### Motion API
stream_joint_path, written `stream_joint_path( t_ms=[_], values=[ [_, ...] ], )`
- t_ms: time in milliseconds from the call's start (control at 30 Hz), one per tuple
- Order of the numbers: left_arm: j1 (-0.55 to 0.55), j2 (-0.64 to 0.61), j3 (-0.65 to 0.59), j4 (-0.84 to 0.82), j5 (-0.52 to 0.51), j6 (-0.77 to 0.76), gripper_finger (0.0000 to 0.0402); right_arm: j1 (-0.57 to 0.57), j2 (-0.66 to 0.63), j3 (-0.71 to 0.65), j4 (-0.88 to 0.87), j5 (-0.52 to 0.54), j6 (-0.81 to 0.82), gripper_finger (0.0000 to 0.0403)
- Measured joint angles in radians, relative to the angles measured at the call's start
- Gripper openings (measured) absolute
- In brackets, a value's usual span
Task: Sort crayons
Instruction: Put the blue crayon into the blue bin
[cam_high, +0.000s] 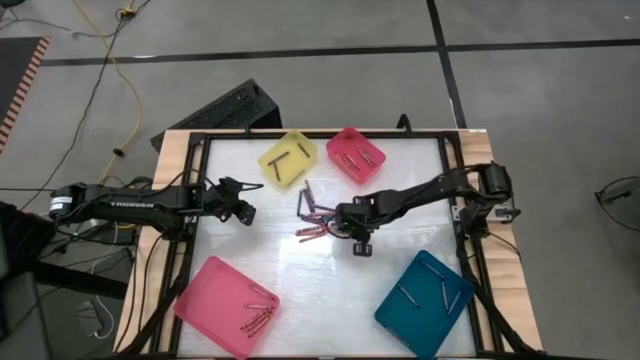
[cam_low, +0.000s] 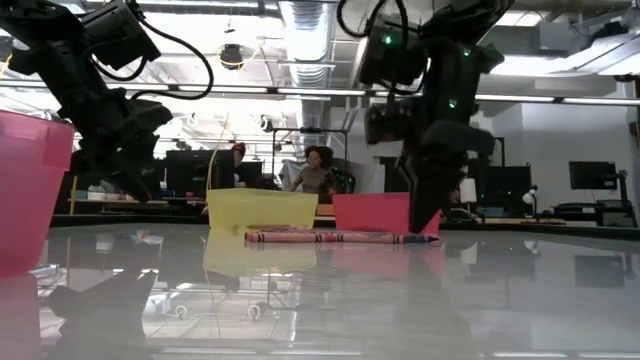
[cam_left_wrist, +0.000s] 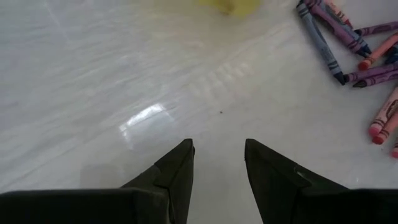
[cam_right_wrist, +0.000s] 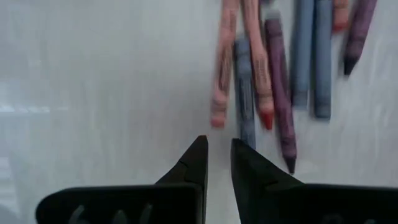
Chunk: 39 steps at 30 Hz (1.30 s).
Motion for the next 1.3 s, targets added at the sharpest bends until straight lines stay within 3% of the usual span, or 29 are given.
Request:
stream_joint_path(
  t_ms=[600,1300],
  values=[
    [-0.001,0.0,0.0,-0.002,-0.005,-0.017,0.0133,0.066,-0.005,0.009,-0.042,0.023,-0.004,0.0064],
    [-0.001,0.0,0.0,0.0,-0.01,-0.014,0.0133,0.015,-0.005,0.009,-0.036,0.063,-0.053,0.0064]
  ],
)
